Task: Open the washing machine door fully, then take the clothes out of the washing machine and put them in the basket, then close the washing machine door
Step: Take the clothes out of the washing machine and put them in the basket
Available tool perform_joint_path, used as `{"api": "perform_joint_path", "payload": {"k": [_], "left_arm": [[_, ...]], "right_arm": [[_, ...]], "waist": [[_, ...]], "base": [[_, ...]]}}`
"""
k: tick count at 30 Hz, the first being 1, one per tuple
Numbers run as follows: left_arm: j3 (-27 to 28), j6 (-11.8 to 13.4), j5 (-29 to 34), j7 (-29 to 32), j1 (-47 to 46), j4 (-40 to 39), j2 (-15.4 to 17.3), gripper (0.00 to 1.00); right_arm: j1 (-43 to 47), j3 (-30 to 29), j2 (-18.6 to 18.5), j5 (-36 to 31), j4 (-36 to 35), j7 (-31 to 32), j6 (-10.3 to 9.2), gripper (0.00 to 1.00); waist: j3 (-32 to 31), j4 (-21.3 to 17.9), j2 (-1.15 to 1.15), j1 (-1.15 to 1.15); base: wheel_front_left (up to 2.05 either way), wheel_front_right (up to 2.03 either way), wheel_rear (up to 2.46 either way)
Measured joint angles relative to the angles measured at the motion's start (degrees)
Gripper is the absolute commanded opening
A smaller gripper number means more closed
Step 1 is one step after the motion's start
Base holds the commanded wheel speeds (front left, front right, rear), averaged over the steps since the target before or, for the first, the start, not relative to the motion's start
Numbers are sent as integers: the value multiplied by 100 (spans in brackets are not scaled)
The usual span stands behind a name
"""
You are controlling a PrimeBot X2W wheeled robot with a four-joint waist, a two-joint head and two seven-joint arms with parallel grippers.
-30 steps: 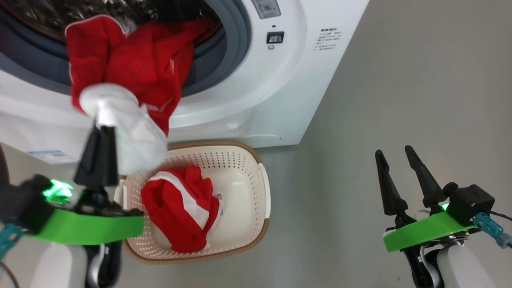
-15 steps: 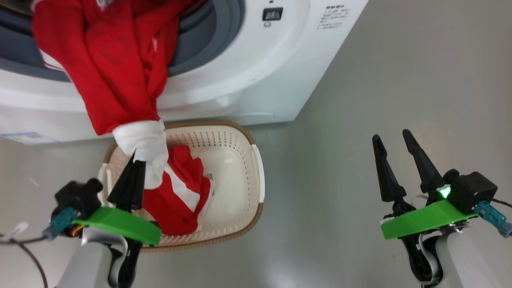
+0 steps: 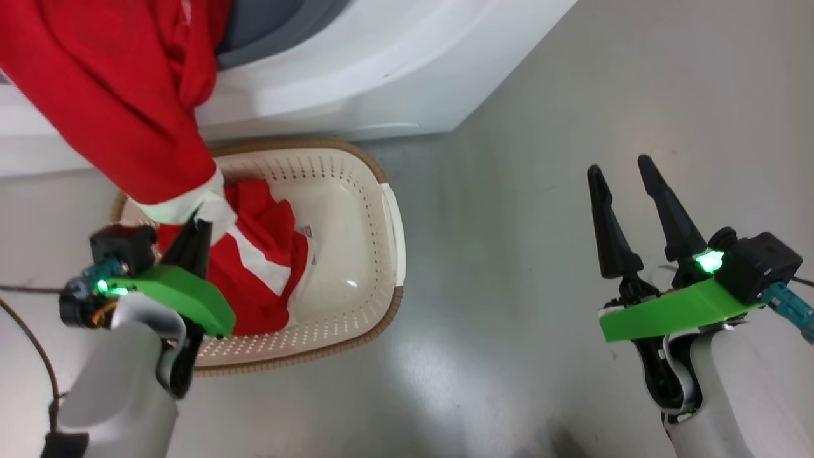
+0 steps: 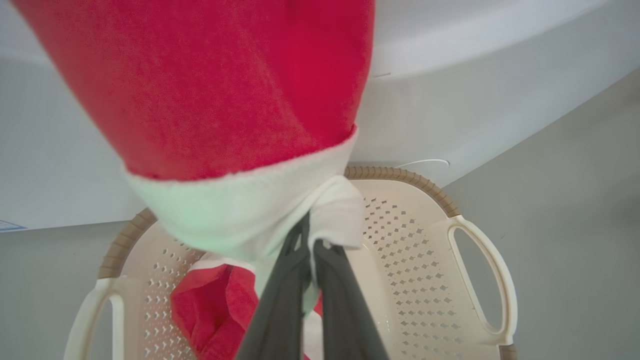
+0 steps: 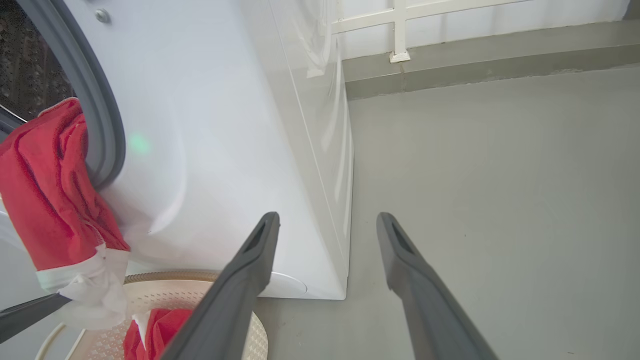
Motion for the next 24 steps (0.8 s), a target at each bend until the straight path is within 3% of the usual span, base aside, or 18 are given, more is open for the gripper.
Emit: {"api": "perform_joint_path", "payload": {"k": [7,8,10,13,14,16,24], "left_arm": [[-247,0,-87,0,-772,854,49,0],[-297,0,-92,0,-845,939,51,5],[-368,0,-109,0,-965,1079,45,28],[-438,0,-147,0,-1085,1193,48,48],[-461,0,-169,0,-1105,1199,48,76],[-495,0,-240,0,-1140,1211,46,100],[-514,0,-401,1,-1138,1057,35,100]], "right_arm": [[-226,35,-1,97,-44,0,0,100],[-251,37,-1,97,-44,0,0,100],[-305,38,-1,97,-43,0,0,100],[-313,40,-1,97,-33,0,0,100],[-314,38,-1,96,-30,0,0,100],[-316,38,-1,96,-23,0,0,100],[-318,24,-2,89,7,0,0,100]], "waist": [[453,-79,0,0],[491,-86,0,0],[549,-94,0,0],[584,-90,0,0],[581,-85,0,0],[569,-74,0,0],[456,18,0,0]], "base": [[0,0,0],[0,0,0],[0,0,0],[0,0,0],[0,0,0],[0,0,0],[0,0,0]]}}
